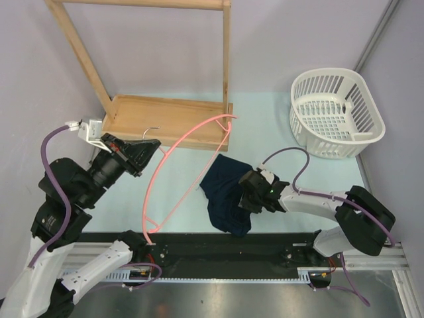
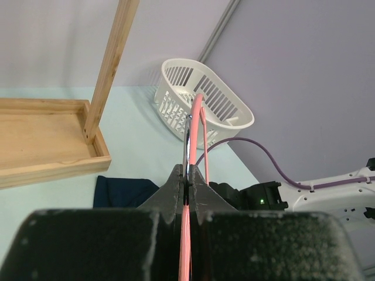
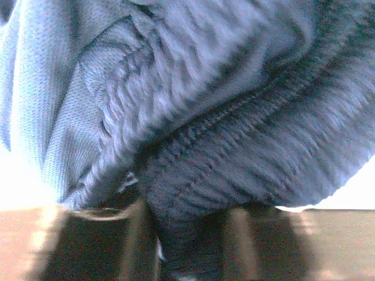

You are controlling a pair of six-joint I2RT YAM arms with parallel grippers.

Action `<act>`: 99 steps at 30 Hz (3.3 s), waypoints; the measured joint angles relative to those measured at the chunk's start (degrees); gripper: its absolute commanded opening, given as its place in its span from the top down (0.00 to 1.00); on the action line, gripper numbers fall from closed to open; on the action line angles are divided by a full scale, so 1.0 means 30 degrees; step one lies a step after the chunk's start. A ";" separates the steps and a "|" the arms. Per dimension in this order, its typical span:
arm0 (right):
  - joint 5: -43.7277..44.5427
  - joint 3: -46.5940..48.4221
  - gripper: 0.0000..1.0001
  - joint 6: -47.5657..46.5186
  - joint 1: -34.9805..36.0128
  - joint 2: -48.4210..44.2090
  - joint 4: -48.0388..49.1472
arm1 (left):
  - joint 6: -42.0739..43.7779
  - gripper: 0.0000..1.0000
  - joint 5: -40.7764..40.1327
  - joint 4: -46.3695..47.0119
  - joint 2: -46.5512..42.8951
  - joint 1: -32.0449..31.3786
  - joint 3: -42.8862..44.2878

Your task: Remove the shorts from the hanger

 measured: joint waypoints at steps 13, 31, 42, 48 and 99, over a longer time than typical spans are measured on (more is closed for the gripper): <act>-0.1275 -0.0007 1.00 -0.3075 -0.2623 -0.1333 0.1639 | -0.0036 1.00 -0.0714 0.0007 0.0015 0.0000 0.0036; -0.4612 0.7512 1.00 -0.7089 -1.2662 -0.8517 -0.2820 | -0.0372 1.00 -0.1770 0.2229 0.1902 0.0000 -0.0656; -0.2317 1.7493 1.00 -0.9632 -1.6706 -0.5697 -0.4320 | 0.0503 1.00 -0.1727 0.1464 0.2310 0.0000 0.0095; 0.0080 2.0939 1.00 -1.1300 -1.7333 -0.3067 -0.3592 | 0.1632 1.00 -0.1792 0.0641 0.2004 0.0000 0.1020; -1.1118 1.5183 0.20 -0.7628 -0.5741 -0.3016 -0.3497 | -0.0984 1.00 -0.0270 0.1158 0.1508 0.0000 -0.1552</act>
